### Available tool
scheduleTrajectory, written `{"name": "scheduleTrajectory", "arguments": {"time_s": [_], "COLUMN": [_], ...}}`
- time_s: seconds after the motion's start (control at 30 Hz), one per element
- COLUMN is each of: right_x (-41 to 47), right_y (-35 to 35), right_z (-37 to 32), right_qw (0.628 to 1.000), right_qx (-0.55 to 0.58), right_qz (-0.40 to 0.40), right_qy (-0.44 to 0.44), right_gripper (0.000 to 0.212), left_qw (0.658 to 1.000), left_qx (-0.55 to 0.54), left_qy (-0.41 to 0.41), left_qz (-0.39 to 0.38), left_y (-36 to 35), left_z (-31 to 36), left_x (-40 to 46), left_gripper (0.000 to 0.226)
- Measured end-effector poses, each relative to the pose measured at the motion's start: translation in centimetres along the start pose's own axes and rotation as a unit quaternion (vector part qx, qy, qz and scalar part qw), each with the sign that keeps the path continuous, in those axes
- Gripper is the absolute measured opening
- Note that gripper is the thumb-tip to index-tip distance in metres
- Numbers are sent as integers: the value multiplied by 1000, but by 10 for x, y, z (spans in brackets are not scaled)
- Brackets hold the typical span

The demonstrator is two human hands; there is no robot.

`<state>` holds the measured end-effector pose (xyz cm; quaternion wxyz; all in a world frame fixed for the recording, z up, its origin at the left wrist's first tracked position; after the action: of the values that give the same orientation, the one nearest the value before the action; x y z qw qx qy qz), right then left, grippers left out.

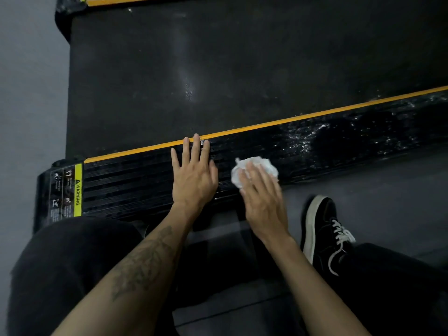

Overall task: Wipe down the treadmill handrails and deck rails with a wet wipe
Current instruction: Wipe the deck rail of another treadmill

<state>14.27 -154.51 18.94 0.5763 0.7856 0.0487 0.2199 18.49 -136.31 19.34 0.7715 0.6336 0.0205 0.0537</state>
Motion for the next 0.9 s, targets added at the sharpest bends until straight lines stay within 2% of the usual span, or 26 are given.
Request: {"name": "scheduleTrajectory", "arguments": {"time_s": [0.07, 0.13, 0.27, 0.33, 0.47, 0.53, 0.67, 0.73, 0.87, 0.9], "right_x": [1, 3, -1, 0, 3, 4, -4, -6, -4, -3], "right_y": [2, -2, -7, 0, 5, 0, -6, 0, 6, 3], "right_z": [6, -8, -23, -5, 1, -19, -28, -10, 6, -1], "right_qw": [997, 995, 999, 999, 994, 989, 999, 999, 991, 989], "right_qx": [1, 13, 5, -1, 43, 70, 47, 18, 25, 33], "right_qz": [21, 30, -14, -21, 6, 24, -2, 10, 59, 70], "right_qy": [-73, -97, 38, 43, -99, -126, 24, 41, -117, -129], "right_gripper": [44, 45, 47, 47, 48, 46, 45, 46, 45, 44], "left_qw": [1000, 1000, 1000, 1000, 1000, 1000, 1000, 1000, 1000, 1000], "left_qx": [2, -2, 4, 5, 4, 4, 6, 2, -1, -1], "left_qy": [-2, 0, 0, 0, 2, 3, 5, 3, 1, -4], "left_qz": [1, 0, -2, -3, 1, 1, 1, 4, 11, 11], "left_y": [1, 0, 0, 0, 1, 2, 1, 1, 1, 1], "left_z": [0, 0, 0, 0, 0, 1, 0, 1, 1, 1], "left_x": [0, 0, 0, 0, 1, 0, 0, 0, -1, -1], "left_gripper": [61, 59, 59, 59, 61, 60, 59, 59, 59, 58]}}
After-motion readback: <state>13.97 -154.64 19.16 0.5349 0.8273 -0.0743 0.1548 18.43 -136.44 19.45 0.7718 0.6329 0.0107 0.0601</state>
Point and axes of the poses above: each hand's wrist, its own x-axis towards the middle knuckle, its own y-axis out of the back of the hand, z = x × y, the point moved 4 cm from there along x, towards the middle knuckle, and after that the axes turned 2 degrees about x, right-handed, at the moved point
